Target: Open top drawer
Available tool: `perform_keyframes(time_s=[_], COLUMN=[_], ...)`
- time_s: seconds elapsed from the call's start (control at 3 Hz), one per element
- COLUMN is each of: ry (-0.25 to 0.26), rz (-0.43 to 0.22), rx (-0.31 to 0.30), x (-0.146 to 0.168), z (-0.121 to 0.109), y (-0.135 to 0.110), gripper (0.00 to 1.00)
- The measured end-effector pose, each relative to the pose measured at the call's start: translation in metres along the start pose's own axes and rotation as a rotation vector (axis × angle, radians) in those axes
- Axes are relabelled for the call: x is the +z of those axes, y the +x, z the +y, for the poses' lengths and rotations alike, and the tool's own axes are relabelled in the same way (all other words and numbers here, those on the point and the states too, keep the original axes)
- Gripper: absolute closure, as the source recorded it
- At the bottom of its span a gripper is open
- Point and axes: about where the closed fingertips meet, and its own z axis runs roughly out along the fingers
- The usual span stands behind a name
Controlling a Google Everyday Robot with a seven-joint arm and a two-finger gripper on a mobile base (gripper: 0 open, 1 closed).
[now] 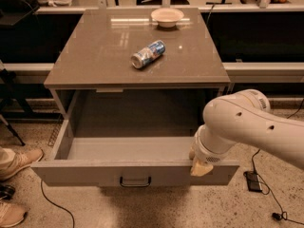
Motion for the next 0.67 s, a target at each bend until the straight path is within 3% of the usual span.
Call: perform_keyframes(time_s=[0.67], ry=[0.002], rz=[0.002], rx=[-0.002], x=[-0.0014], z=[0.0007], y=[0.0], gripper=[0.14])
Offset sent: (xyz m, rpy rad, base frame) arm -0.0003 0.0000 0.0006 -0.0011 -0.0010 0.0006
